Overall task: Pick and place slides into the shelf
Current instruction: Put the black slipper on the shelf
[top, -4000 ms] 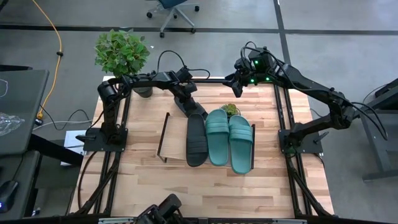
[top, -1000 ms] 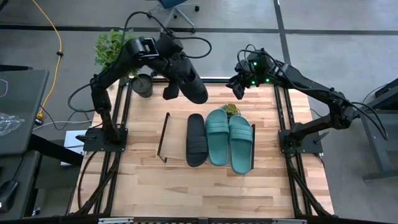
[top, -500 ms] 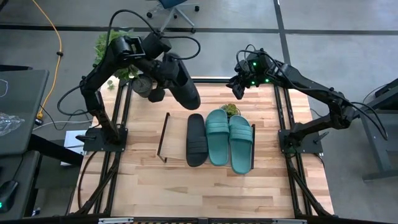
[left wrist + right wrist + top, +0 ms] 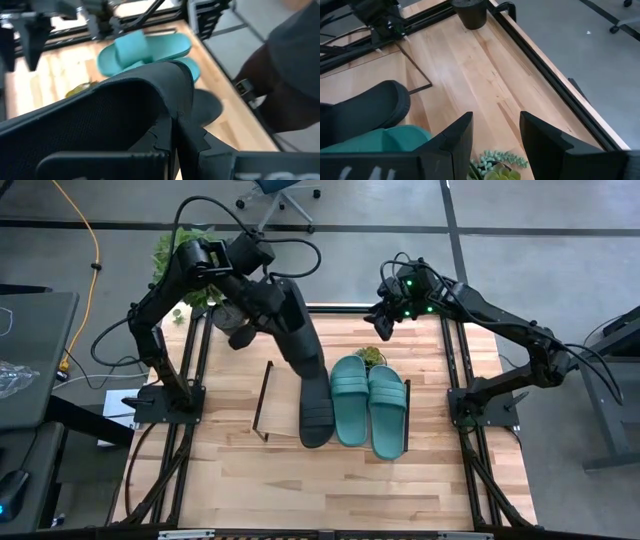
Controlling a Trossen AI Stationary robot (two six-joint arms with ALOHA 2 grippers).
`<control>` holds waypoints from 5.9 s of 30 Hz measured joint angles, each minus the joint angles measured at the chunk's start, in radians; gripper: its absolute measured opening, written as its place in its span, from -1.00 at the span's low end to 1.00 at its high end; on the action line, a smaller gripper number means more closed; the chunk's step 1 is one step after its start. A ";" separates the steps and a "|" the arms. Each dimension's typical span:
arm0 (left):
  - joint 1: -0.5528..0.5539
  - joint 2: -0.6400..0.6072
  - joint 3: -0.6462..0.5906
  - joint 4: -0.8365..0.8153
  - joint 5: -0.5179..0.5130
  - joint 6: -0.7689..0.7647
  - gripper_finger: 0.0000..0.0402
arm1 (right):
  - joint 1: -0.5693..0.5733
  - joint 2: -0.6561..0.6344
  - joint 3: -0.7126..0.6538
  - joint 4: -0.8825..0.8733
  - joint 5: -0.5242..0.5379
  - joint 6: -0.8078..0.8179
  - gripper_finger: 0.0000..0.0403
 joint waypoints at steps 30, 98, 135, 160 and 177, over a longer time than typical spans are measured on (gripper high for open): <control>-0.270 0.006 -0.385 0.000 0.201 0.024 -1.00 | 0.002 0.000 0.000 -0.001 -0.184 -0.087 -0.24; -0.213 0.007 -0.604 0.001 0.182 -0.104 -1.00 | 0.003 0.000 0.000 0.003 -0.156 -0.146 -0.24; -0.193 0.045 -0.710 0.081 0.239 -0.071 -1.00 | 0.003 0.000 0.000 0.005 -0.156 -0.112 -0.24; -0.096 0.045 -0.710 0.031 0.293 -0.068 -1.00 | 0.003 0.000 0.000 0.002 -0.169 -0.131 -0.24; -0.096 0.068 -0.709 0.005 0.268 -0.045 -0.62 | 0.003 0.000 0.000 0.004 -0.168 -0.131 -0.24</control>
